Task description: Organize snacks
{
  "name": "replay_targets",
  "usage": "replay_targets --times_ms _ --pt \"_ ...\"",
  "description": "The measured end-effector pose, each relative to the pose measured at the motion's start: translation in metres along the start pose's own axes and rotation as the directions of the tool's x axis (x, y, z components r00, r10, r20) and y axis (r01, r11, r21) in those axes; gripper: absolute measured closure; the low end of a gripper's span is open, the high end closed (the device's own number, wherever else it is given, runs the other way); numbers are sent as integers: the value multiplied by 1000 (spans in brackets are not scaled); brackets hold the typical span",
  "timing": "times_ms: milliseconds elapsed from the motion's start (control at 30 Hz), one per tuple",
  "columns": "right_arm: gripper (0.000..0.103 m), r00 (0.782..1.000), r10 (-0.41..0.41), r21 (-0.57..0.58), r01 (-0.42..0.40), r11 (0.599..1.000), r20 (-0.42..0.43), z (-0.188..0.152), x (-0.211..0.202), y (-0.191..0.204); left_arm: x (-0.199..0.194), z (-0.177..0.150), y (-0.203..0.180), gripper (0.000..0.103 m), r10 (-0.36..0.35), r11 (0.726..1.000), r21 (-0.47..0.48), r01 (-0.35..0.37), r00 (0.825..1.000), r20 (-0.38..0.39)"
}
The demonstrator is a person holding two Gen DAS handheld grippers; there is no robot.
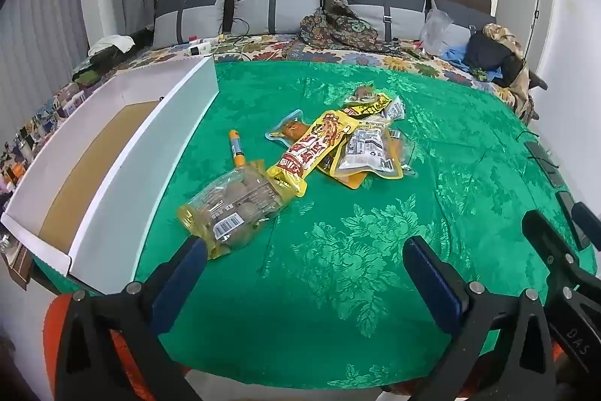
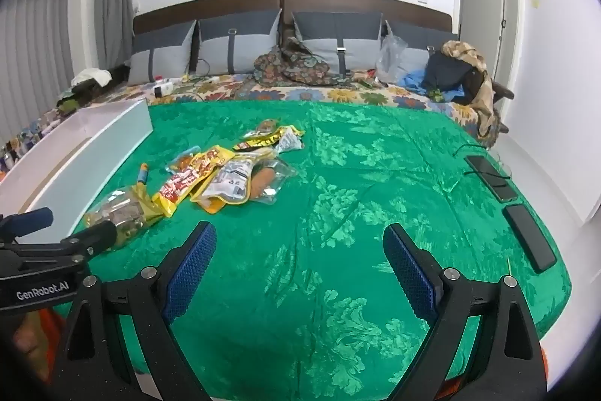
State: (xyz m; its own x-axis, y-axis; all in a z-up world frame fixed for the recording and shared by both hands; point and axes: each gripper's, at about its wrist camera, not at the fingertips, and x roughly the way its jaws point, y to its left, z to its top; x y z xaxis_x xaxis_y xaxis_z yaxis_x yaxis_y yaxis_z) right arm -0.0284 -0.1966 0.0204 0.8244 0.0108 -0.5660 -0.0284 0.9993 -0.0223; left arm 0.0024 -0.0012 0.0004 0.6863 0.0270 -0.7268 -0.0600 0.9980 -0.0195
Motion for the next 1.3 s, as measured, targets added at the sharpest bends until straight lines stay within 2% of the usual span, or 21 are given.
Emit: replay_targets --times_ms 200,467,1300 --pt "10 1000 -5 -3 5 1000 0 -2 -2 3 -7 -9 -7 0 12 999 39 -13 1000 28" --pt "10 1000 -5 -21 5 1000 22 5 -4 17 -3 -9 -6 0 12 999 51 -12 1000 11" --pt "10 1000 8 -31 -7 1000 26 -6 -4 13 5 -15 -10 0 14 997 71 -13 1000 -10"
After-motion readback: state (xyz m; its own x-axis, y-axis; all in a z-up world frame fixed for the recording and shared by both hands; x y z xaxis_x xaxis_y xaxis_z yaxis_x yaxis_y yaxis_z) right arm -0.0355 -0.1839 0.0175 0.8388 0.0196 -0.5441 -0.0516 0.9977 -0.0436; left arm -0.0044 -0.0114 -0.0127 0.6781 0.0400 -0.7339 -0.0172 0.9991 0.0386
